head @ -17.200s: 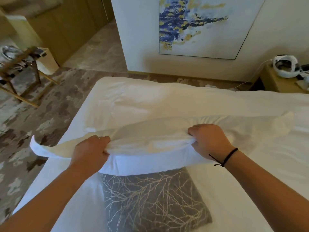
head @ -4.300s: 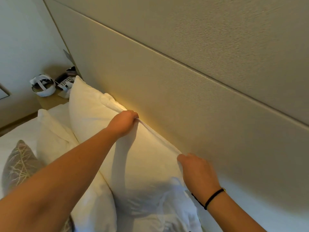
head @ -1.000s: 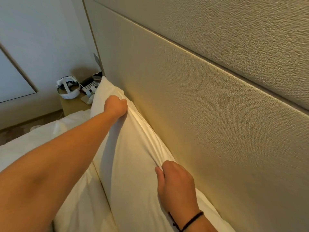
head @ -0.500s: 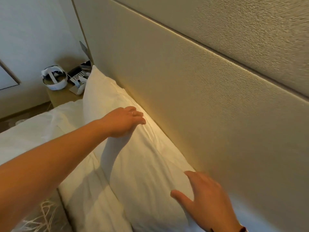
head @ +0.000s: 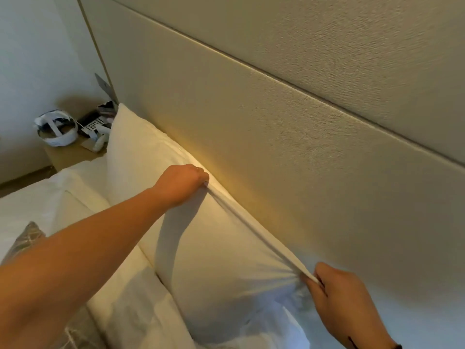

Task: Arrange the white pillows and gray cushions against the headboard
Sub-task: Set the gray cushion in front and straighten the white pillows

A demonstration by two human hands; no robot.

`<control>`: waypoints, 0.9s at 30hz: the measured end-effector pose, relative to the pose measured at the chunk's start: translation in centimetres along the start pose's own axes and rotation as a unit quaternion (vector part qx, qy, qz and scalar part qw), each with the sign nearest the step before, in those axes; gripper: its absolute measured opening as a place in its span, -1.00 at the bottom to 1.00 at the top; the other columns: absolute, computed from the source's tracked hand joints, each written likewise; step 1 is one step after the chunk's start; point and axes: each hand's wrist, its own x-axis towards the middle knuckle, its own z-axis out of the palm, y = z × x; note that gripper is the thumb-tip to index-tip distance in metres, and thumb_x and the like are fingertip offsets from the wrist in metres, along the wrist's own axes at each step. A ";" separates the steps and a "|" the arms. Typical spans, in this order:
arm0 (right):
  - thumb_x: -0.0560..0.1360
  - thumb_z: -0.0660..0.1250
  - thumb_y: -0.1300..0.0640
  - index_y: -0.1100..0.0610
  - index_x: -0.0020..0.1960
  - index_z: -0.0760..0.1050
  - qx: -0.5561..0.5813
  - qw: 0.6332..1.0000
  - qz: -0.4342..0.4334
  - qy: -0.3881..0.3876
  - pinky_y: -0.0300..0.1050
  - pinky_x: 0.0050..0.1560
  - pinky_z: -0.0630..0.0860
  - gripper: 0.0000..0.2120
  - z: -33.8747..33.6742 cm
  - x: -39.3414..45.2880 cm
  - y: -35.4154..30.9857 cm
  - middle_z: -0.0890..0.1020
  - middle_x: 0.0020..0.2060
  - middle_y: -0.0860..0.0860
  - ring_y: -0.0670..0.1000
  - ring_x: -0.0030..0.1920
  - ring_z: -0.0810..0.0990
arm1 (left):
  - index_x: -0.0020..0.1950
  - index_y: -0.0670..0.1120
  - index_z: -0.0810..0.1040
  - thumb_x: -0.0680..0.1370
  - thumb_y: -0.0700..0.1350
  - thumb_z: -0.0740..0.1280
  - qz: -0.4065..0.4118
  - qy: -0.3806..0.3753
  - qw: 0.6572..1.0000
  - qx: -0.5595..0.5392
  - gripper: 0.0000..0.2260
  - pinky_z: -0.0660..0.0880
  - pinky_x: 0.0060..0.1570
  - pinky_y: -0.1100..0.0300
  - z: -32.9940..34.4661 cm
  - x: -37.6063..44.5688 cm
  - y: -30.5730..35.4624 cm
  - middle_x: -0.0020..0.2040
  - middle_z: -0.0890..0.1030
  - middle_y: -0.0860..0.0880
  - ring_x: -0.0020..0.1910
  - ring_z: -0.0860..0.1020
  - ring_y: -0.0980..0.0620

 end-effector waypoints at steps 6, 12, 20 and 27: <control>0.60 0.14 -0.10 0.00 -0.25 0.30 -0.063 0.996 0.054 -0.018 -0.08 -0.26 0.36 -0.71 -0.2 -0.6 -0.1 0.47 -0.33 -0.05 0.05 -0.23 0.47 | 0.08 0.00 0.57 0.59 -0.09 0.27 -0.104 0.057 0.987 -0.107 -0.88 0.54 -0.11 0.07 0.7 -2.4 1.4 0.03 0.61 -0.04 -0.01 0.58 -0.08; 0.43 0.35 -0.03 0.06 0.04 0.61 0.028 0.978 -0.122 0.168 0.05 -0.17 0.54 -0.75 0.8 -2.7 -5.3 0.64 -0.13 0.06 0.17 -0.16 0.61 | 0.43 0.03 0.35 0.65 0.07 0.16 -0.285 -0.023 0.952 -0.112 -0.64 0.47 0.20 -0.05 2.3 -10.8 -4.2 0.37 0.45 -0.04 0.24 0.51 -0.10; 0.52 0.16 -0.31 -0.08 0.45 0.24 0.031 0.942 -0.239 -0.233 -0.05 0.25 0.37 -0.42 11.9 -1.9 -16.5 0.40 0.32 -0.08 0.01 0.31 0.40 | 0.46 0.10 0.30 0.62 -0.15 0.11 -0.261 -0.306 0.915 0.006 -0.59 0.39 0.24 -0.11 6.7 -20.2 -6.6 0.47 0.31 0.00 0.35 0.39 -0.10; 0.43 0.28 -0.35 0.16 0.46 0.13 -0.012 0.930 -0.137 -0.340 -0.03 0.18 0.41 -0.16 19.9 -0.8 -20.3 0.44 0.30 0.09 0.10 0.27 0.46 | 0.48 0.15 0.23 0.64 -0.10 0.12 -0.151 -0.317 0.928 0.122 -0.59 0.29 0.26 -0.08 8.3 -20.1 -8.4 0.57 0.17 0.01 0.45 0.23 -0.10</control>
